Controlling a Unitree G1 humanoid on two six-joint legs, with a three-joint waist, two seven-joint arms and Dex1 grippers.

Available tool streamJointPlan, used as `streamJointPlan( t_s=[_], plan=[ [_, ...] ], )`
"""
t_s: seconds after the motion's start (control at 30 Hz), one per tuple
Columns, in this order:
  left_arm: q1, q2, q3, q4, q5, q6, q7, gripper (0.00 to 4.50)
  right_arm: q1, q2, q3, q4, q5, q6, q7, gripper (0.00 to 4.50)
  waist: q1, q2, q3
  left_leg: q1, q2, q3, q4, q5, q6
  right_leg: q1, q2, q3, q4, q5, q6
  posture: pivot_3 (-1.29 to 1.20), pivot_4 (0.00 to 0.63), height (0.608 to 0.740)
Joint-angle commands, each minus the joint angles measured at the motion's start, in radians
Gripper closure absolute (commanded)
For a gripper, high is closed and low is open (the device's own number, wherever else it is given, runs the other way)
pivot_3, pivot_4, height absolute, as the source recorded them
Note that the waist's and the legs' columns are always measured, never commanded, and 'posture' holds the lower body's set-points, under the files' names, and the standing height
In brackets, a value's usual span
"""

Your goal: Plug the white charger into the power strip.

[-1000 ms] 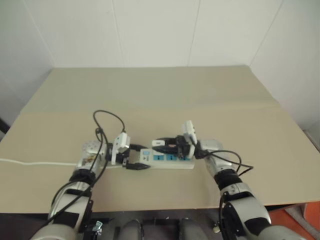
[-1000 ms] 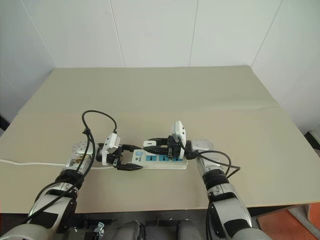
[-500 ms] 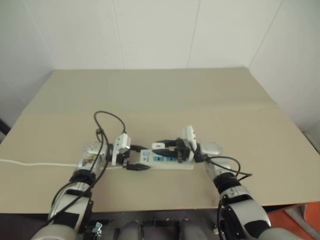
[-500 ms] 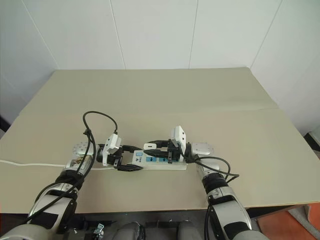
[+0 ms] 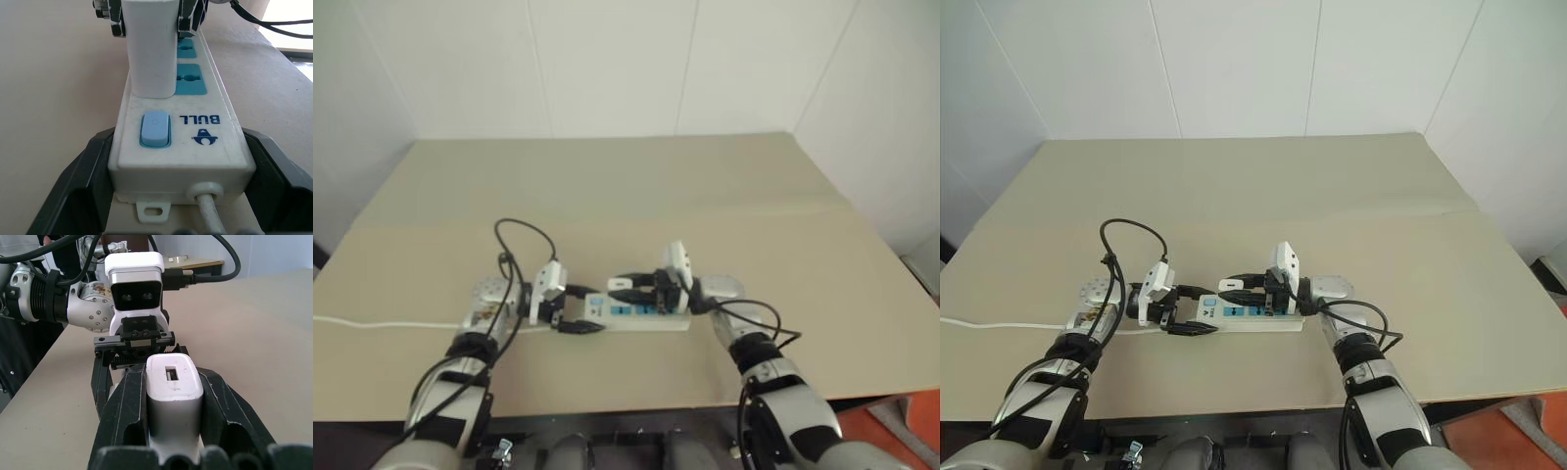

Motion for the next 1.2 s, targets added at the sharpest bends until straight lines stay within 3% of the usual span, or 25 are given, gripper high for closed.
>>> streamJointPlan(
  t_s=[0.03,0.43,0.77,0.93,1.07,1.2],
  plan=[
    [0.012,-0.006,-0.03,-0.008,0.024,0.001,-0.028,1.23,0.062,-0.019,0.037,0.102,-0.095,-0.017,-0.057,3.38,0.0,0.0,-0.001,0.0,0.0,0.0,0.0,0.0,0.0,0.0,0.0,0.0,0.0,0.0,0.0,0.0,0.15,0.74],
    [0.009,-0.002,-0.029,-0.001,0.03,-0.004,-0.031,1.23,0.076,-0.034,0.071,0.102,-0.12,-0.028,-0.084,3.38,-0.002,-0.001,-0.004,0.002,0.0,0.0,-0.001,0.0,0.0,0.001,0.0,0.001,0.0,0.0,0.0,0.0,0.15,0.74],
    [0.014,-0.001,-0.029,-0.001,0.037,-0.019,-0.03,1.23,0.072,-0.038,0.076,0.094,-0.127,-0.028,-0.084,0.04,-0.001,-0.01,-0.011,0.002,0.001,0.0,-0.002,0.0,0.0,0.001,0.001,0.001,-0.002,0.0,0.0,0.0,0.15,0.74],
    [0.009,0.002,-0.041,-0.004,0.033,-0.001,-0.034,1.23,0.077,-0.052,0.067,0.076,-0.117,-0.052,-0.05,0.04,0.001,-0.01,-0.011,0.002,0.001,0.0,-0.003,0.0,0.0,0.001,0.001,0.001,-0.002,0.0,0.0,0.0,0.15,0.74],
    [0.008,-0.003,-0.031,-0.041,-0.033,0.015,-0.04,0.03,0.079,-0.064,0.052,0.058,-0.106,-0.071,-0.04,0.0,0.001,-0.01,-0.011,0.002,0.0,0.0,-0.004,0.0,0.0,0.002,0.0,0.001,-0.004,0.0,0.0,0.0,0.15,0.74],
    [0.029,0.046,-0.048,-0.15,-0.14,0.04,-0.04,0.03,0.079,-0.09,0.039,0.008,-0.096,-0.082,-0.027,0.0,0.003,-0.01,-0.011,-0.001,0.001,0.0,-0.004,0.0,0.0,0.0,0.0,0.001,-0.005,0.0,0.0,0.0,0.15,0.74]
  ],
)
